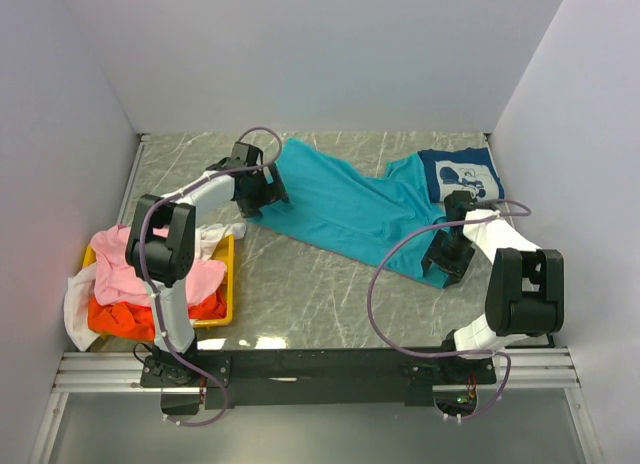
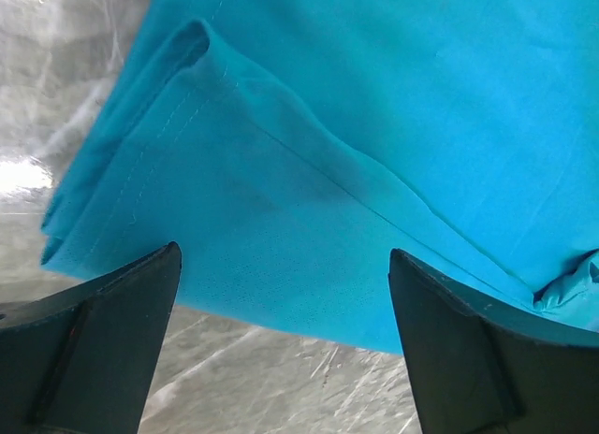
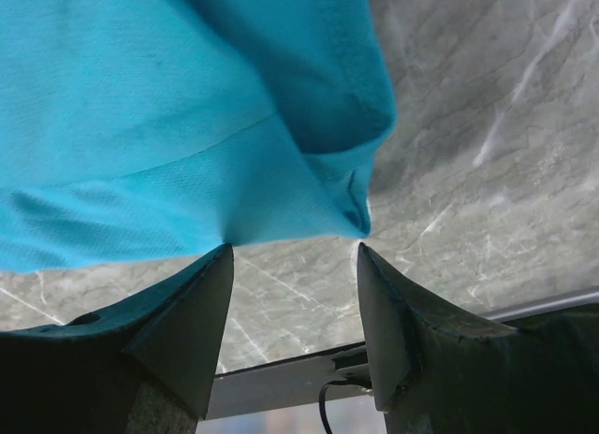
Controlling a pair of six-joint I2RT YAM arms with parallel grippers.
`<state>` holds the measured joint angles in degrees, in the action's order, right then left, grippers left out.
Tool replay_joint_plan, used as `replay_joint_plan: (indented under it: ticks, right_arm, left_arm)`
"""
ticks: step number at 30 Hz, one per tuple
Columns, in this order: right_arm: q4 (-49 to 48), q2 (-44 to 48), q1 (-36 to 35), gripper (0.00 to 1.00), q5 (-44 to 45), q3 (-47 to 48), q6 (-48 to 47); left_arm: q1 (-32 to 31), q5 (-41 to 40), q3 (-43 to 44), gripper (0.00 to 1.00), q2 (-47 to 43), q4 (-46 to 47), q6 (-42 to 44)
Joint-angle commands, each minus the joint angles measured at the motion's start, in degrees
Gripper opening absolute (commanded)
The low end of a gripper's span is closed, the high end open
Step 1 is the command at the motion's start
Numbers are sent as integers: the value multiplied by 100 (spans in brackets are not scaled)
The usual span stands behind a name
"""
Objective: Fold and stack the t-shirts
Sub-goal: Fold the tshirt
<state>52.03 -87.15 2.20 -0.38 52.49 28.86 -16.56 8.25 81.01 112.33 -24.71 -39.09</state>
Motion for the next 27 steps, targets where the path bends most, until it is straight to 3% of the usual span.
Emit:
replay_joint_plan:
  ticks: [1,10,17,23,27]
  right_arm:
    - [-299,93,158,62,-138,-125,41]
    - [-387,138,404,62,-32,-309,-82]
    - [-588,-73,404,56,3,-380,-118]
    - [-711,-275,413,42,3,-327,-179]
    - [-747,-451,413,23,29,-336,-223]
  left_arm:
    - [38,247,-138,98,-28,414,-248]
    - [337,-60,-244,99,245,370,-143]
    - [346,63,-138,99,324,379,-90]
    - [346,36,-94,99,350,327,-2]
    - [346,10,-121,99,351,318,24]
